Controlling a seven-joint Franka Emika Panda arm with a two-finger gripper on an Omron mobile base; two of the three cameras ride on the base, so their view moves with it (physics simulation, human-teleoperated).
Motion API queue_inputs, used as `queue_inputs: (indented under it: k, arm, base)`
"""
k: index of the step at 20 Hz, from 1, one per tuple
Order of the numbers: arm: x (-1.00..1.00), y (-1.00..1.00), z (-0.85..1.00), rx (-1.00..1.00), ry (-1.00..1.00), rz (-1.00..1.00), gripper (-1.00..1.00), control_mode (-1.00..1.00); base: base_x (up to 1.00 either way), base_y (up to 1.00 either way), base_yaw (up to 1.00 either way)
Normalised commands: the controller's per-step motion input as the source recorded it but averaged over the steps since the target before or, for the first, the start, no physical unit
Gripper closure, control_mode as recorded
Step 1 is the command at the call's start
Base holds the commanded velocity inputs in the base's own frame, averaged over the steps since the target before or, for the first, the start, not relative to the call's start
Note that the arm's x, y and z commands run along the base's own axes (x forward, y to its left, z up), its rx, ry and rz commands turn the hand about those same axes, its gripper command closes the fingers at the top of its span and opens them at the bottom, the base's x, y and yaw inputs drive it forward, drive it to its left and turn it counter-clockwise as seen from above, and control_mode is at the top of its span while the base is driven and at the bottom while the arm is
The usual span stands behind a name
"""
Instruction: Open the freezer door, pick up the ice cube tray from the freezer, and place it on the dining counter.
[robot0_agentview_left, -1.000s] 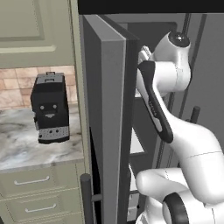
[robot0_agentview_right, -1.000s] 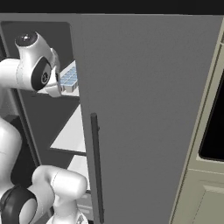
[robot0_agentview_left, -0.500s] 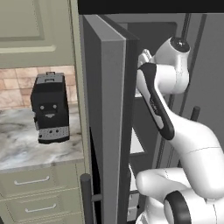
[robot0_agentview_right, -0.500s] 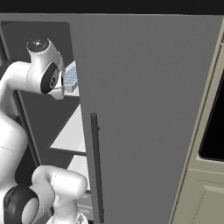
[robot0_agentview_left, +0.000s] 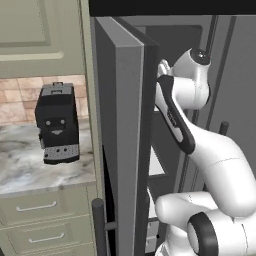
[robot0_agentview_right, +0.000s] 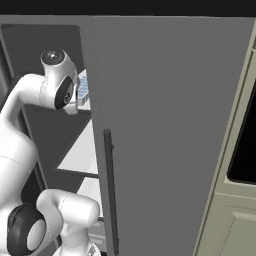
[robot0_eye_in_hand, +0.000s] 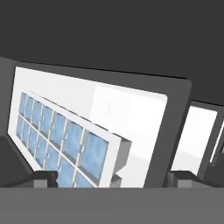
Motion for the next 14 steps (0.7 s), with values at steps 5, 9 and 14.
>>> queue_inputs:
  k: [5, 9, 14]
  arm:
    - [0.33, 0.00, 0.00, 0.02, 0.02, 0.00, -1.00, -1.00]
    - [0.24, 0.00, 0.00, 0.00, 0.05, 0.00, -1.00, -1.00]
    - [0.23, 0.04, -0.01, 0.00, 0.06, 0.00, -1.00, -1.00]
  base:
    - [0.00, 0.00, 0.00]
    - [0.00, 0.00, 0.00]
    - [0.00, 0.00, 0.00]
